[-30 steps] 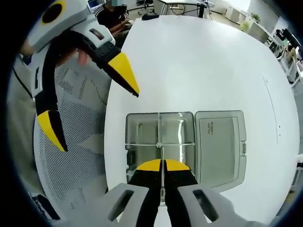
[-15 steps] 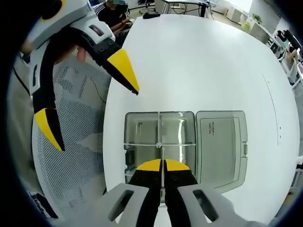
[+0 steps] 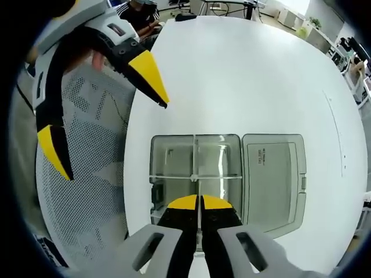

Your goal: Insert the divider into the dual guide fixture by aligning both edges with the guide slots and pushing it downward to the bottom, including one-sided entry, uneven engagement, binding, and posture correction.

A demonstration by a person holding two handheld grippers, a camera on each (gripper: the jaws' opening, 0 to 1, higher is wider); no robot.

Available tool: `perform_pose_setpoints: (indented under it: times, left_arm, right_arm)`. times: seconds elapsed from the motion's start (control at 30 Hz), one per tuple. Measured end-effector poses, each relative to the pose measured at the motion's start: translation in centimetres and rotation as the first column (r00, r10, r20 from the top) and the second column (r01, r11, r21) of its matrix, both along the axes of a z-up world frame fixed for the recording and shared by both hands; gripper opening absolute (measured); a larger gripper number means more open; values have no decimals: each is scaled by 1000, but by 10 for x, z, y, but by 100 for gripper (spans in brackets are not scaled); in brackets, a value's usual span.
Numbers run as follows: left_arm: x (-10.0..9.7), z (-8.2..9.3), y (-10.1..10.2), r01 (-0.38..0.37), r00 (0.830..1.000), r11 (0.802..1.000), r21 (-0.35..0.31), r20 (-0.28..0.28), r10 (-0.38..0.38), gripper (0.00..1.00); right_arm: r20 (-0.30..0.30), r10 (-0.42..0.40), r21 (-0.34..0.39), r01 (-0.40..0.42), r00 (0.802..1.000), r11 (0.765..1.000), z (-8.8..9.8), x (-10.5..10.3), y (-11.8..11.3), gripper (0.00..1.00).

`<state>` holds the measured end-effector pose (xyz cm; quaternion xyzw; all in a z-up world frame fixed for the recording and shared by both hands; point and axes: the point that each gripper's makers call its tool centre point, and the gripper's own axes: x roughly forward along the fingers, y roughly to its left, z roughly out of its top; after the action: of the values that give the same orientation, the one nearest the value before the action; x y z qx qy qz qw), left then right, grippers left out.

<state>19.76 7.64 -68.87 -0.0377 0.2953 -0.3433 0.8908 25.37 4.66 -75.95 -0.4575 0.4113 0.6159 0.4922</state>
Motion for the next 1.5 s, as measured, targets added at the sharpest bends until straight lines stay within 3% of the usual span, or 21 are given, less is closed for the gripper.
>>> perform_pose_setpoints:
  times: [0.77,1.5]
  left_arm:
    - [-1,-1,-4,14,1000,1000,5,-3,-14,63]
    - [-2,1,-7,22,1000,1000,7,-2,-22,62]
  right_arm:
    - [24,42,22,-43,999,999,28,0,2,0]
    - [28,47,25,-47,999,999,33,-3,1,0]
